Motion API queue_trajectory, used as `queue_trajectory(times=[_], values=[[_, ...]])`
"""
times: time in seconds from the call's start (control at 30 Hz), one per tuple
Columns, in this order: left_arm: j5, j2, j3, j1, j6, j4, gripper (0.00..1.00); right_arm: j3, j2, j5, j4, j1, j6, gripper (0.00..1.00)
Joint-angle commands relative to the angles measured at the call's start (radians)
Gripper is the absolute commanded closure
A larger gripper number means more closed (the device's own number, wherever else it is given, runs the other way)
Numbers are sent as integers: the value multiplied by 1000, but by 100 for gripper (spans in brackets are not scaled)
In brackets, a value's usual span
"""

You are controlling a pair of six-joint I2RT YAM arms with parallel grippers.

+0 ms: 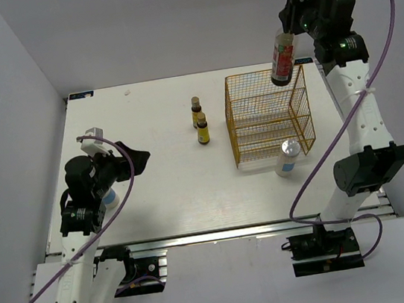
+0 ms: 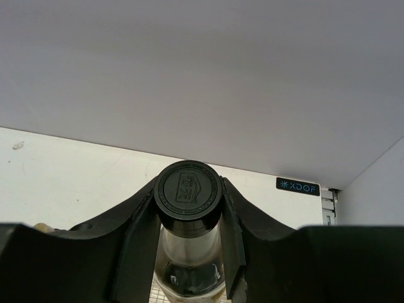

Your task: Organize the condiment bottles

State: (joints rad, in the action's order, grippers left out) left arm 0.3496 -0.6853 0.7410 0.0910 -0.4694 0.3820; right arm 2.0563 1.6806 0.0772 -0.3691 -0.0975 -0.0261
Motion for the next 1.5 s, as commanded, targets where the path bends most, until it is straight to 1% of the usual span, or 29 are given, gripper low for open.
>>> queue_trajectory(times=[0.0,0.2,0.33,0.47,0.5,0.6,0.63,0.77,0.97,1.17,1.3,1.47], values=[[8,6,-6,-4,-3,-11,12,37,14,21,182,30,18,100],[8,0,-3,-4,2,-9,12,53,53,27,206,36,17,100],[8,-3,-5,-4,0,-14,12,21,56,24,223,39,14,100],[6,-2,-3,-4,-3,-12,12,-108,-10,29,298,44,14,100],[6,-2,-3,-4,-3,-12,12,-177,-28,36,317,44,18,100],[3,0,-3,-4,-5,-11,12,-287,-103,49,403,48,18,100],[5,0,-5,-4,-5,-9,12,-351,-122,58,421,50,18,100],[11,-3,-9,-4,-8,-18,12,-462,-202,79,496,65,60,100],[25,-25,0,-4,-6,-31,12,-541,-249,102,535,76,74,100],[34,-31,-2,-4,-11,-40,12,-654,-283,101,604,76,37,100],[40,-33,-5,-4,-14,-45,12,-745,-286,95,651,76,31,100],[40,-37,0,-4,-17,-46,12,-794,-277,104,691,76,-1,100]])
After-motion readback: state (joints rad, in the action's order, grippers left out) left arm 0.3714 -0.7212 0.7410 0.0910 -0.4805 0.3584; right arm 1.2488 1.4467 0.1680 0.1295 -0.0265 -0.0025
